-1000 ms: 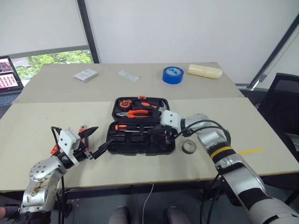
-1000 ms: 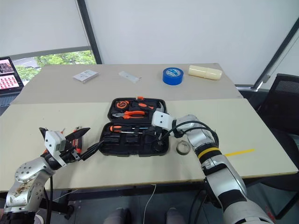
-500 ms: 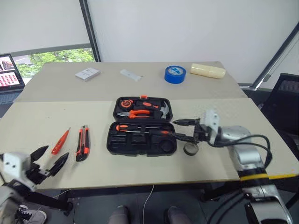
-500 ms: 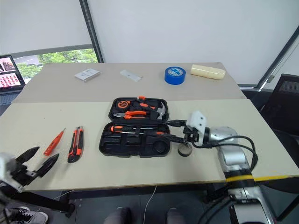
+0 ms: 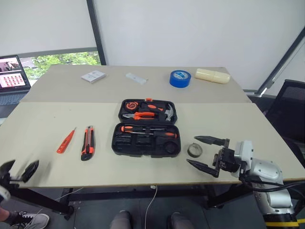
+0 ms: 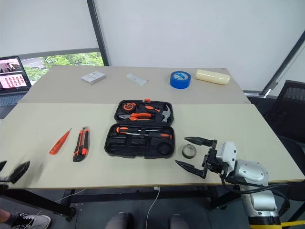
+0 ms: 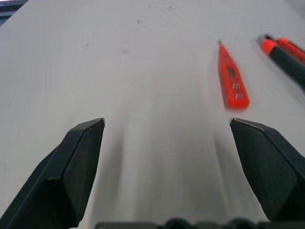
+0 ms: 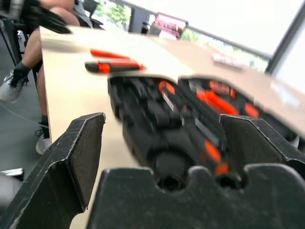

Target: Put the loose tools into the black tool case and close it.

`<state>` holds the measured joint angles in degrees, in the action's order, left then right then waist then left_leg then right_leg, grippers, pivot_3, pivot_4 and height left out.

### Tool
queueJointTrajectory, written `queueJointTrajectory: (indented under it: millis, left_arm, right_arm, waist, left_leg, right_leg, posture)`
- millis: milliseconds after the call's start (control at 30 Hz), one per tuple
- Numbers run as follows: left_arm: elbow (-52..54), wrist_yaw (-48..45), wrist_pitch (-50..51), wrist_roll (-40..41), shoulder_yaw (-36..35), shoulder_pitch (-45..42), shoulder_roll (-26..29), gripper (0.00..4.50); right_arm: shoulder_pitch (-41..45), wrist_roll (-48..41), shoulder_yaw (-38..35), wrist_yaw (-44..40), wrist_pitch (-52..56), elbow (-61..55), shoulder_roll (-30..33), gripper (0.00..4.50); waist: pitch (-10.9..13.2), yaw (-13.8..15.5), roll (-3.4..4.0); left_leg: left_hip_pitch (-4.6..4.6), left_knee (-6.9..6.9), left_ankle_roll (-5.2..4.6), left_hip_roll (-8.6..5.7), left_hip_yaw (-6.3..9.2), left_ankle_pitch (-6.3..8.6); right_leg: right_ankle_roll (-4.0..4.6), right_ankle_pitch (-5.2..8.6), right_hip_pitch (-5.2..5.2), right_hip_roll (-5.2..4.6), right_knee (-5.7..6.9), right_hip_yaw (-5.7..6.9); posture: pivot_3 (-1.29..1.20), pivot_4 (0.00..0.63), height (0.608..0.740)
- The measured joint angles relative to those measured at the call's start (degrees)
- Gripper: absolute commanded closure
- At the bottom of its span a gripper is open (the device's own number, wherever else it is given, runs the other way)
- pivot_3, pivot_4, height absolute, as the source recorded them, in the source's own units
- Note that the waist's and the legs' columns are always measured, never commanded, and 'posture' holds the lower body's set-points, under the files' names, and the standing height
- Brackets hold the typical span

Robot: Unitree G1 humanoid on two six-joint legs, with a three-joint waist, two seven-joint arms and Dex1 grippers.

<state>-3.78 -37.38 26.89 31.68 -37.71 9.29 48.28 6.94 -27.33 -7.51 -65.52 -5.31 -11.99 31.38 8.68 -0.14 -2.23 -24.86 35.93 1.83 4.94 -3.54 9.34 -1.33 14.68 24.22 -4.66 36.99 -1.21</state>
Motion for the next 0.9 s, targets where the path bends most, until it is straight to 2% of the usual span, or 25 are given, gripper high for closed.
queueJointTrajectory:
  millis: [67,167,233,300,433,500,633,667,700,833,900]
  left_arm:
    - [0.70,1.21,5.71,-0.12,3.72,-4.86,2.51,0.00]
    - [-1.26,3.22,11.74,-1.69,10.36,-14.09,3.34,0.00]
    - [-2.97,3.75,13.23,-3.42,14.16,-17.40,3.42,0.00]
    - [-6.42,4.51,13.57,-5.65,17.69,-20.54,3.20,0.00]
    - [-11.57,4.71,14.55,-8.88,21.39,-25.39,2.60,1.02]
    - [-12.25,4.49,14.89,-9.36,21.92,-26.20,2.60,1.90]
    - [-10.38,3.79,15.84,-9.23,19.92,-23.64,2.71,3.38]
    - [-10.25,3.38,15.80,-9.15,19.31,-23.02,2.74,3.56]
    - [-10.25,2.80,15.64,-9.03,18.65,-22.46,2.74,4.00]
    - [-12.16,-2.15,8.22,-8.54,17.15,-22.70,1.06,4.00]
    - [-11.32,-9.83,1.53,-6.18,17.07,-26.19,0.48,4.00]
  right_arm:
    - [2.20,-0.71,0.46,0.80,1.34,-1.83,0.28,0.04]
    - [5.62,-1.18,1.81,1.79,3.87,-3.76,0.92,0.04]
    - [6.85,-1.30,2.84,1.77,4.98,-4.43,1.17,0.04]
    - [8.56,-1.81,3.88,1.64,6.64,-4.53,1.95,0.04]
    - [12.27,-3.19,4.86,1.37,9.73,-4.90,3.28,0.00]
    - [13.11,-3.29,4.92,1.21,10.32,-5.18,3.66,0.00]
    - [12.96,-3.45,4.93,0.45,11.40,-6.26,5.17,0.00]
    - [12.85,-3.55,4.84,0.41,11.64,-6.41,5.56,0.00]
    - [12.70,-3.78,4.71,0.37,11.79,-6.62,5.87,0.00]
    - [10.92,-4.59,3.29,0.32,12.16,-7.04,7.73,0.00]
    - [9.74,-5.59,0.97,0.47,13.06,-7.08,9.47,0.00]
  waist:
    - [0.00,-0.03,0.01]
    - [-0.02,0.00,-0.03]
    - [-0.04,-0.03,-0.06]
    - [-0.03,-0.38,-0.08]
    - [-0.03,-0.42,-0.09]
    - [-0.02,-0.26,-0.08]
    - [-0.03,-0.19,-0.08]
    - [-0.03,-0.26,-0.08]
    - [-0.03,-0.28,-0.08]
    - [-0.01,-0.11,-0.11]
    - [0.14,0.93,-0.41]
  left_leg:
    - [0.02,0.00,0.02,-0.04,-0.02,-0.02]
    - [-0.02,0.00,0.00,-0.02,0.00,-0.07]
    - [-0.12,-0.01,-0.42,-0.01,0.07,-0.35]
    - [-0.19,-0.09,-0.30,0.00,0.08,-0.27]
    - [-0.24,-0.16,-0.16,-0.01,0.14,-0.13]
    - [-0.24,-0.15,-0.16,-0.03,0.13,-0.12]
    - [-0.23,-0.07,-0.15,-0.05,0.07,-0.12]
    - [-0.21,-0.06,-0.15,-0.04,0.07,-0.12]
    - [-0.20,-0.06,-0.15,-0.04,0.08,-0.12]
    - [-0.18,-0.02,-0.14,-0.03,0.10,-0.14]
    - [-0.32,0.06,-0.07,0.00,0.14,-0.21]
  right_leg:
    - [-0.02,-0.03,-0.03,-0.05,0.01,0.01]
    - [-0.01,-0.07,-0.17,0.08,0.04,0.01]
    - [-0.05,-0.23,-0.16,0.20,0.09,-0.05]
    - [-0.05,-0.16,-0.03,0.28,0.11,-0.14]
    - [-0.16,0.03,-0.02,0.31,0.13,-0.14]
    - [-0.17,0.04,-0.03,0.28,0.12,-0.14]
    - [-0.17,0.04,-0.07,0.22,0.11,-0.18]
    - [-0.17,0.04,-0.07,0.22,0.11,-0.18]
    - [-0.17,0.04,-0.08,0.23,0.12,-0.18]
    - [-0.14,0.02,-0.08,0.25,0.14,-0.17]
    - [-0.11,-0.05,-0.05,0.24,0.12,-0.07]
  posture:
    - [0.00,0.150,0.740]
    - [0.00,0.150,0.740]
    - [0.00,0.150,0.740]
    - [0.00,0.150,0.740]
    - [0.00,0.150,0.740]
    - [0.00,0.150,0.740]
    - [0.00,0.150,0.740]
    - [0.00,0.150,0.740]
    - [0.00,0.150,0.740]
    - [0.00,0.150,0.740]
    - [0.00,0.150,0.740]
